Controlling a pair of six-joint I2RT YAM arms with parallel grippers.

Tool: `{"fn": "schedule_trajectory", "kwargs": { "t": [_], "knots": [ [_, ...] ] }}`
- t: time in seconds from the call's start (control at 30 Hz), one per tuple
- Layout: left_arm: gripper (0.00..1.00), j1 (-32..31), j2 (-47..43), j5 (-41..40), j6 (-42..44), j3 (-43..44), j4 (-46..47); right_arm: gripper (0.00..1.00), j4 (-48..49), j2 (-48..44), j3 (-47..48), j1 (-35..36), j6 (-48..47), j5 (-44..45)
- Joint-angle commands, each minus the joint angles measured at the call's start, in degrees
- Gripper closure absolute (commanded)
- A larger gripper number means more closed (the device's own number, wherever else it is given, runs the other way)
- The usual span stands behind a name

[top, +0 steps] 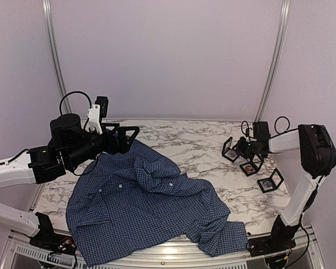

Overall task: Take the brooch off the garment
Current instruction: Place the brooch in the brooch box, then pick up the flattened clothing from the center of the board.

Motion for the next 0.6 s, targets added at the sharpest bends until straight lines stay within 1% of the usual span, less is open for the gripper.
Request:
{"fn": "schedule_trajectory", "kwargs": {
  "t": [0.0,0.17,0.27,0.37,0.43,0.57],
  "knots": [
    [0.01,0.45,0.33,-1.64,-1.98,1.23,-1.51,0.73,-2.09,-2.47,1.67,-0.53,-0.9,0.89],
    [0.01,1.59,1.54,-4.2,-5.31,1.89,-4.33,0.67,-2.13,-4.46,0.22,-0.57,-1.24,1.24],
    [0.01,3.0,2.03,-5.91,-8.07,2.06,-6.06,0.63,-4.25,-6.31,-0.41,-0.42,-1.69,1.35],
    [0.01,5.1,3.17,-6.77,-11.07,2.79,-8.31,0.57,-5.17,-8.53,-0.83,0.31,-2.51,1.87],
    [0.01,6.72,4.62,-6.7,-13.36,3.7,-11.48,0.52,-6.1,-10.03,-0.69,1.3,-3.29,2.41],
    [0.01,10.94,8.42,-5.15,-14.96,6.15,-16.2,0.43,-7.34,-12.72,0.41,5.39,-5.03,3.01]
  ]
}}
